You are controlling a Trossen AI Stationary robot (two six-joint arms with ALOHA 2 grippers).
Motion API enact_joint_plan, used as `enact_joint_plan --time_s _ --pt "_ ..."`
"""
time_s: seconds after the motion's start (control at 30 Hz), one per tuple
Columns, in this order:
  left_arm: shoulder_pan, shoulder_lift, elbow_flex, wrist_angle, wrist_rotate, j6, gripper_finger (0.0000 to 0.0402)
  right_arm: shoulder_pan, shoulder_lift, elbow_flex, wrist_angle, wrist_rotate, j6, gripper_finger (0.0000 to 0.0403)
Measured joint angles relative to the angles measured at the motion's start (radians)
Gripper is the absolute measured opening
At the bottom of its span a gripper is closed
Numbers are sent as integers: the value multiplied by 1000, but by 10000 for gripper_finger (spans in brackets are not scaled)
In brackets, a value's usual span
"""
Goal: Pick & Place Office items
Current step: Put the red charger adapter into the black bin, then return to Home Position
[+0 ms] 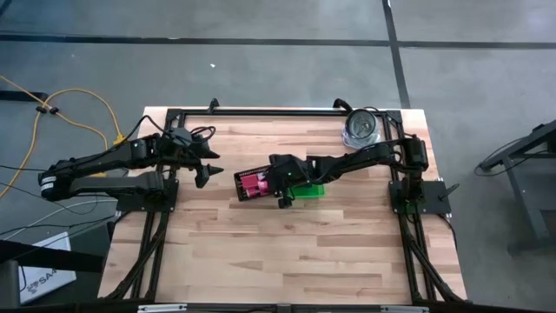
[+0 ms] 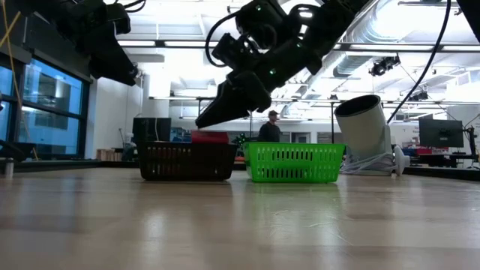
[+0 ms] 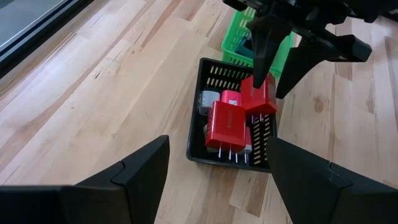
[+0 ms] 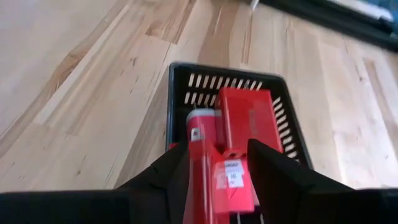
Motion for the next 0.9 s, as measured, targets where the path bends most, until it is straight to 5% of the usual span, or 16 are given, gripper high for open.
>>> enact_joint_plan --time_s 0.23,0.53,0.9 --pt "0 0 0 0 0 0 262 22 -26 0 37 23 -44 148" --pt "0 0 0 0 0 0 262 89 -130 0 12 238 -87 148" --pt "0 0 0 0 0 0 262 102 -206 0 15 241 -41 148"
